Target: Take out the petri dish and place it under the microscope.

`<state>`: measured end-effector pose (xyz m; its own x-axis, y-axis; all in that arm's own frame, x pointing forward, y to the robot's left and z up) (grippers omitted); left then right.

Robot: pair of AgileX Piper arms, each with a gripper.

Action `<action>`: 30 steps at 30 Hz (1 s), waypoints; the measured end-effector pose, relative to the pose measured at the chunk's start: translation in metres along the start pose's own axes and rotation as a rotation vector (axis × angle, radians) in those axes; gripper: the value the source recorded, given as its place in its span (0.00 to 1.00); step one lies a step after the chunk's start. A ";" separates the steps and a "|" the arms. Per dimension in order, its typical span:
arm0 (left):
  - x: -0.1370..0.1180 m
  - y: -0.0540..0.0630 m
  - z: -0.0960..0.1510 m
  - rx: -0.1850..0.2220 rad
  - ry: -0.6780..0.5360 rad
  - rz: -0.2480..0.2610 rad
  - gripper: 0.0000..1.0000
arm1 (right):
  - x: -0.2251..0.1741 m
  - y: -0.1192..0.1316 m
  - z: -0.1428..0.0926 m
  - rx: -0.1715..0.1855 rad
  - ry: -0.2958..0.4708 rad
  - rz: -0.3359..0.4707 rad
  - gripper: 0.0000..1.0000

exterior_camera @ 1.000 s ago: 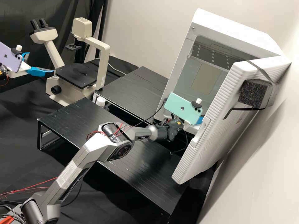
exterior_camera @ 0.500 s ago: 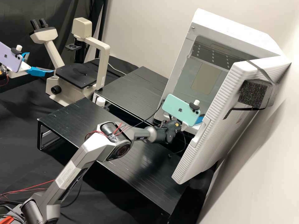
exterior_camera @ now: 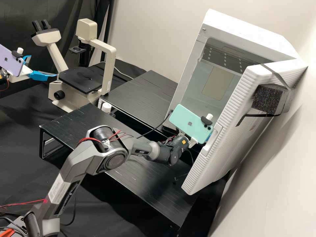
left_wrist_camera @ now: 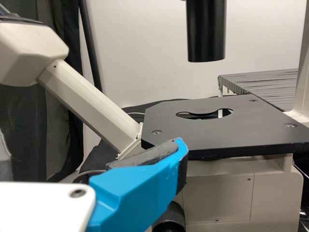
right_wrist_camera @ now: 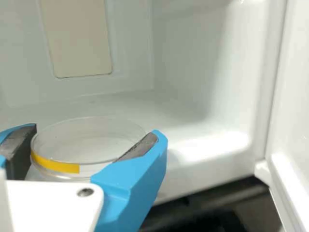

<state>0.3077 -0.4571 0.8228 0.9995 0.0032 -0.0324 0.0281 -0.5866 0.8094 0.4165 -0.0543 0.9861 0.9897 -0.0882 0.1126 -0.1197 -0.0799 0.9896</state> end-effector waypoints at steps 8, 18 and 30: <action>0.000 0.000 0.000 0.000 0.000 0.000 1.00 | -0.057 -0.010 -0.001 0.046 0.062 0.002 0.00; 0.000 0.000 0.000 0.000 0.000 0.000 1.00 | -0.147 -0.043 -0.023 0.115 0.242 -0.009 0.00; 0.000 0.000 0.000 0.000 0.000 0.000 1.00 | -0.193 -0.102 -0.100 0.096 0.513 -0.182 0.00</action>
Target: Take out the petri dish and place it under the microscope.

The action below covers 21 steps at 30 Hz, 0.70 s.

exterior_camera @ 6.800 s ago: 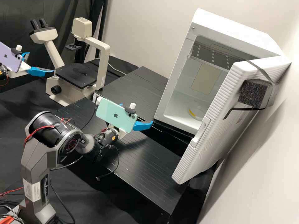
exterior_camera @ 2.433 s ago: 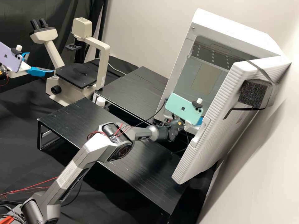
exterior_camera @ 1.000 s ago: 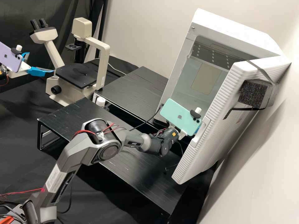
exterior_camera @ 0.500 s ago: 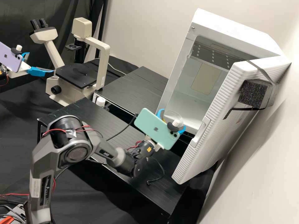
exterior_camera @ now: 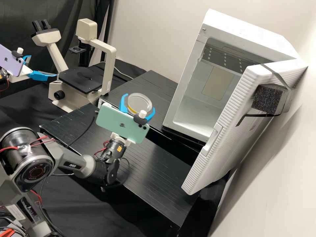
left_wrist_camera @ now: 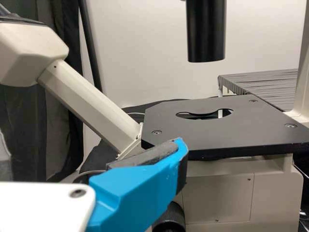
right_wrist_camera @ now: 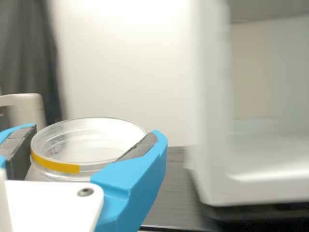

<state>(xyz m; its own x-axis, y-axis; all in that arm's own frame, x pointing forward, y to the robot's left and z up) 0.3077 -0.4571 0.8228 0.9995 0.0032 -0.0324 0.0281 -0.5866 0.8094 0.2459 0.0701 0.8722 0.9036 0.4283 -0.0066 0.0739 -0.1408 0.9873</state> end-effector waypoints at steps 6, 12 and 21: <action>0.000 0.000 0.000 0.000 0.000 0.000 1.00 | 0.014 -0.031 -0.019 -0.050 0.038 -0.084 0.00; 0.000 0.000 0.000 0.000 0.000 0.000 1.00 | 0.042 -0.064 -0.036 -0.096 0.043 -0.151 0.00; 0.000 0.000 0.000 0.000 0.000 0.000 1.00 | 0.084 -0.108 -0.047 -0.144 0.017 -0.260 0.00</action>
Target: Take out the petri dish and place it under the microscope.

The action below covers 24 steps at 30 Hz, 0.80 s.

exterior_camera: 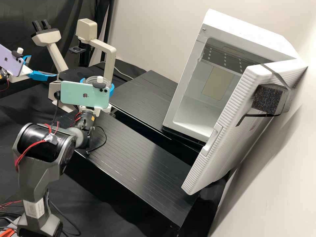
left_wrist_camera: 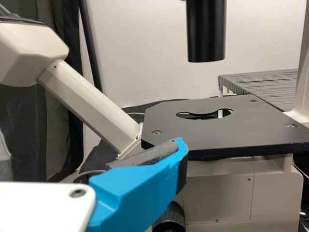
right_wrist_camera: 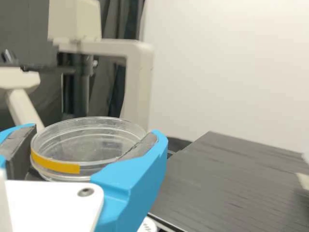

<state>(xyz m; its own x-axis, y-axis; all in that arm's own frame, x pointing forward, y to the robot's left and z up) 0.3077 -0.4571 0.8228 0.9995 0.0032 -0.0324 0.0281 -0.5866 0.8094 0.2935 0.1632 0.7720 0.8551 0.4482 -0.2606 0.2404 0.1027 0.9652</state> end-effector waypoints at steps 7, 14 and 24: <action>0.000 0.000 0.000 0.000 0.000 0.000 1.00 | 0.037 -0.018 -0.009 -0.019 -0.028 -0.055 0.00; 0.000 0.000 0.000 0.000 0.000 0.000 1.00 | 0.072 -0.028 -0.018 -0.039 -0.041 -0.084 0.00; 0.000 0.000 0.000 0.000 0.000 0.000 1.00 | 0.119 -0.044 -0.017 -0.054 -0.096 -0.133 0.00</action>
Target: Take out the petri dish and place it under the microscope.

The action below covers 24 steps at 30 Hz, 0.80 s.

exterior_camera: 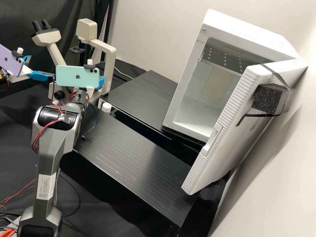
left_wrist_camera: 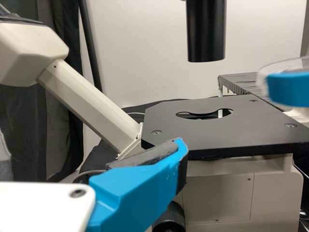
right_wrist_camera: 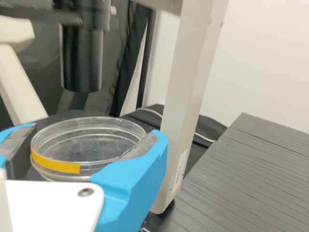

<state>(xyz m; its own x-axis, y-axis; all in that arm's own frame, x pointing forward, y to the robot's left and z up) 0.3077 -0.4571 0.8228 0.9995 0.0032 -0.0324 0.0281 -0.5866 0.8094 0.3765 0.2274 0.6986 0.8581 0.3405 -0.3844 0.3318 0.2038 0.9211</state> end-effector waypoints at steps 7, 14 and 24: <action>0.000 0.000 0.000 0.000 0.000 0.000 1.00 | 0.030 -0.009 -0.001 -0.023 -0.029 -0.044 0.00; 0.000 0.000 0.000 0.000 0.000 0.000 1.00 | 0.051 -0.011 -0.005 -0.006 -0.057 -0.053 0.00; 0.000 0.000 0.000 0.000 0.000 0.000 1.00 | 0.071 -0.023 -0.016 0.014 -0.040 -0.075 0.00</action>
<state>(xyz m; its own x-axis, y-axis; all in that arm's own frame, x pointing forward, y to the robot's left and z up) 0.3077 -0.4571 0.8228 0.9995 0.0032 -0.0324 0.0281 -0.5866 0.8094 0.4236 0.2613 0.6496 0.8454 0.2874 -0.4501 0.4013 0.2143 0.8905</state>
